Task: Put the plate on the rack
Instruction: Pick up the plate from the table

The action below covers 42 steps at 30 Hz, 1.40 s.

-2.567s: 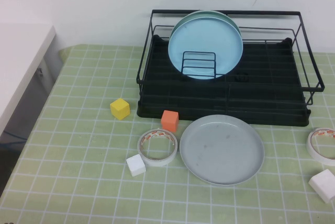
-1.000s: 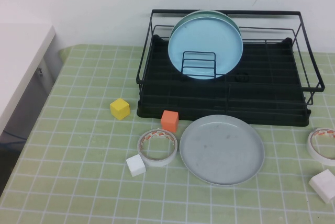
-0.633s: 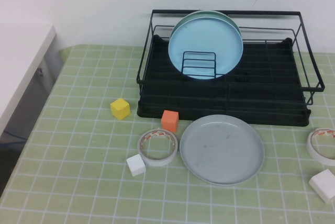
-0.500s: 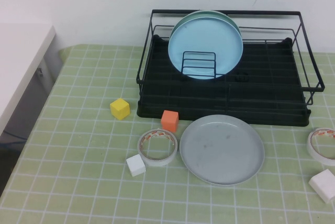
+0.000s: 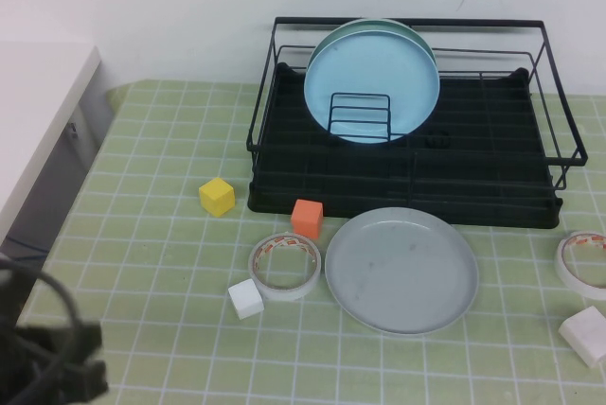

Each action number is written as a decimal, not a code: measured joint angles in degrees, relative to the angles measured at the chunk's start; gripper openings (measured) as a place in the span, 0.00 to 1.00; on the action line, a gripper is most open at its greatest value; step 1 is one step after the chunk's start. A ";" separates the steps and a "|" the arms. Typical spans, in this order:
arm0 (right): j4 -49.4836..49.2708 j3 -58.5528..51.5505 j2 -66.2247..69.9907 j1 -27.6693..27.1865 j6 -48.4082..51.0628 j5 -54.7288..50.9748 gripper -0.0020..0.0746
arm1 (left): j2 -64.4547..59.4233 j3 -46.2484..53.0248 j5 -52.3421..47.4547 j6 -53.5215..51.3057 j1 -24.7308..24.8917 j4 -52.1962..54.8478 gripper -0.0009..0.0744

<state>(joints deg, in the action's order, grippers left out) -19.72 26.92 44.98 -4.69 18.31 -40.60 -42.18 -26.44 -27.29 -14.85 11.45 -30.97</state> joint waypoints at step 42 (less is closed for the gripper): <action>-58.53 23.20 66.07 14.59 41.59 24.47 0.52 | -9.89 -3.83 -10.62 42.16 0.04 29.30 0.01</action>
<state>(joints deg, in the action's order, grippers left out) -78.25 50.12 111.05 9.90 59.90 -16.12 -52.07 -30.27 -37.92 27.31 11.49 -1.67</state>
